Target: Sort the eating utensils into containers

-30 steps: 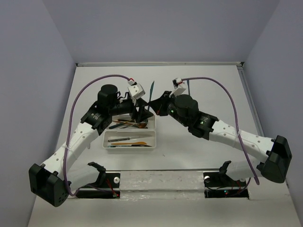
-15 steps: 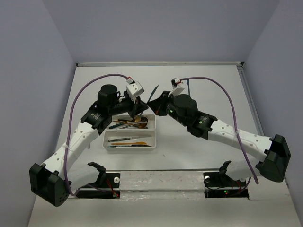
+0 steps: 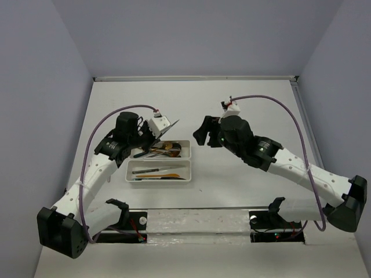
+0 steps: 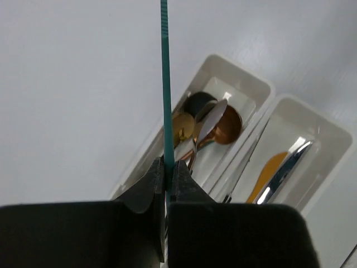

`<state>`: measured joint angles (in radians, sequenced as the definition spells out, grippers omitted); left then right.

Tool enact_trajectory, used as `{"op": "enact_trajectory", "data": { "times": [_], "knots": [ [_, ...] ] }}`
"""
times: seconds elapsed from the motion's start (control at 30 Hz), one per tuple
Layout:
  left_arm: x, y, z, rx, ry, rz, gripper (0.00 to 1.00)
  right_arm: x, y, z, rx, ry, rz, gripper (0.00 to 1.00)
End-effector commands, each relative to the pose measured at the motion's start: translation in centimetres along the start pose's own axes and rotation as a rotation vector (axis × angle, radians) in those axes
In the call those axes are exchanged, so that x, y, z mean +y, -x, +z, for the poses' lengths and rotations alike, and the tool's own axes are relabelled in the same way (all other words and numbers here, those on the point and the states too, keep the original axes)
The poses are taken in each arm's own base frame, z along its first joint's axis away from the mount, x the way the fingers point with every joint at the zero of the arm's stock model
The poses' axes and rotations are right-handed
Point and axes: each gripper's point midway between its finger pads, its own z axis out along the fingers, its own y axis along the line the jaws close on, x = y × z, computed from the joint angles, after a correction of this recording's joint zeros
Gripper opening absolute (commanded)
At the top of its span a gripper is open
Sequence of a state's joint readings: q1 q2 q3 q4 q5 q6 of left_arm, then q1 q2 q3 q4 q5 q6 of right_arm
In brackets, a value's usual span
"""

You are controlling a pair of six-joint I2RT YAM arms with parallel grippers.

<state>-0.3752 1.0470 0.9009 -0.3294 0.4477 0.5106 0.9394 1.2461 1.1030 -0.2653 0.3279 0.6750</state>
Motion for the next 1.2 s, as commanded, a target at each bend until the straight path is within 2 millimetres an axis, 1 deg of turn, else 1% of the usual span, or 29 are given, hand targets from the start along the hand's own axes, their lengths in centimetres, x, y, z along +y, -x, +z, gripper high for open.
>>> {"op": "enact_trajectory", "data": {
  "times": [0.0,0.03,0.07,0.17,0.27,0.3,0.4,0.43,0.5,0.53,0.57,0.63,0.67,0.7,0.73,0.77,0.8,0.83,0.87,0.9,0.93,0.97,1.0,1.03,1.07,1.1,1.13,1.17],
  "knots": [
    [-1.6,-6.4,-1.1,0.194,-0.068,0.190,0.00,-5.7,2.1,-4.3,-0.005,-0.178,-0.018,0.76],
    [-1.8,-7.7,-1.1,0.238,-0.083,0.220,0.00,-7.2,2.6,-4.5,-0.003,-0.216,-0.001,0.76],
    [-2.2,-9.1,-1.0,0.278,-0.097,0.222,0.00,-8.3,2.1,-4.9,0.027,-0.248,-0.001,0.76],
    [-2.5,-11.7,-0.4,0.358,-0.114,0.265,0.00,-10.4,1.9,-4.9,0.057,-0.305,0.018,0.76],
    [-3.4,-12.9,-0.3,0.388,-0.157,0.322,0.00,-12.2,1.6,-4.4,0.068,-0.371,0.022,0.76],
    [-3.6,-13.0,-0.3,0.387,-0.165,0.341,0.00,-12.5,1.1,-4.0,0.083,-0.386,0.017,0.76],
    [-4.2,-13.6,-0.4,0.394,-0.191,0.395,0.00,-13.6,0.7,-3.2,0.104,-0.424,0.018,0.76],
    [-4.3,-13.8,-0.4,0.395,-0.197,0.427,0.00,-14.6,0.4,-2.4,0.129,-0.453,0.026,0.76],
    [-4.7,-14.1,-0.4,0.398,-0.216,0.457,0.00,-16.1,0.3,-1.5,0.157,-0.487,0.030,0.76],
    [-4.7,-14.4,-0.3,0.407,-0.220,0.467,0.00,-17.1,0.9,-1.0,0.160,-0.507,0.049,0.76],
    [-4.7,-14.4,-0.2,0.412,-0.222,0.475,0.00,-18.3,0.5,0.0,0.193,-0.539,0.033,0.76],
    [-4.9,-14.9,0.0,0.428,-0.232,0.478,0.00,-19.7,1.0,1.2,0.208,-0.572,0.024,0.75],
    [-4.8,-15.1,0.1,0.439,-0.229,0.485,0.00,-21.0,1.8,2.3,0.218,-0.600,0.016,0.75],
    [-4.8,-15.3,0.2,0.447,-0.232,0.489,0.09,-21.7,2.3,3.0,0.218,-0.613,0.014,0.75],
    [-4.6,-15.5,0.2,0.457,-0.224,0.493,0.14,-22.5,4.5,3.6,0.181,-0.628,0.027,0.74],
    [-4.6,-15.4,0.3,0.458,-0.221,0.492,0.21,-23.3,5.4,4.3,0.175,-0.636,0.007,0.74],
    [-4.5,-15.3,0.4,0.460,-0.222,0.490,0.26,-23.8,6.0,5.0,0.170,-0.644,0.001,0.73],
    [-4.5,-15.3,0.4,0.463,-0.219,0.487,0.34,-25.2,5.6,6.4,0.200,-0.671,-0.006,0.72],
    [-4.5,-15.2,0.4,0.461,-0.216,0.487,0.38,-25.9,6.1,7.2,0.208,-0.673,-0.024,0.72],
    [-4.4,-15.0,0.3,0.457,-0.214,0.489,0.41,-26.2,8.3,8.0,0.174,-0.669,-0.022,0.70],
    [-4.4,-14.7,0.2,0.446,-0.208,0.495,0.45,-27.7,7.5,9.7,0.212,-0.688,-0.027,0.69],
    [-4.4,-14.6,0.2,0.442,-0.209,0.500,0.46,-28.3,7.6,10.6,0.228,-0.680,-0.041,0.69],
    [-4.3,-14.4,0.1,0.439,-0.206,0.503,0.49,-28.7,9.6,11.6,0.196,-0.670,-0.038,0.68],
    [-4.3,-14.1,-0.1,0.431,-0.199,0.507,0.51,-30.2,8.4,13.2,0.237,-0.683,-0.038,0.68],
    [-4.2,-14.0,-0.2,0.431,-0.197,0.508,0.53,-31.0,8.5,14.0,0.247,-0.690,-0.037,0.67],
    [-4.1,-13.5,-0.3,0.421,-0.191,0.512,0.54,-31.5,8.0,14.6,0.278,-0.698,-0.050,0.66],
    [-4.2,-13.3,-0.5,0.416,-0.187,0.506,0.55,-32.9,7.6,15.8,0.307,-0.723,-0.053,0.66],
    [-4.1,-12.9,-0.6,0.409,-0.181,0.509,0.56,-33.4,7.3,16.4,0.326,-0.731,-0.071,0.66]
  ]
}}
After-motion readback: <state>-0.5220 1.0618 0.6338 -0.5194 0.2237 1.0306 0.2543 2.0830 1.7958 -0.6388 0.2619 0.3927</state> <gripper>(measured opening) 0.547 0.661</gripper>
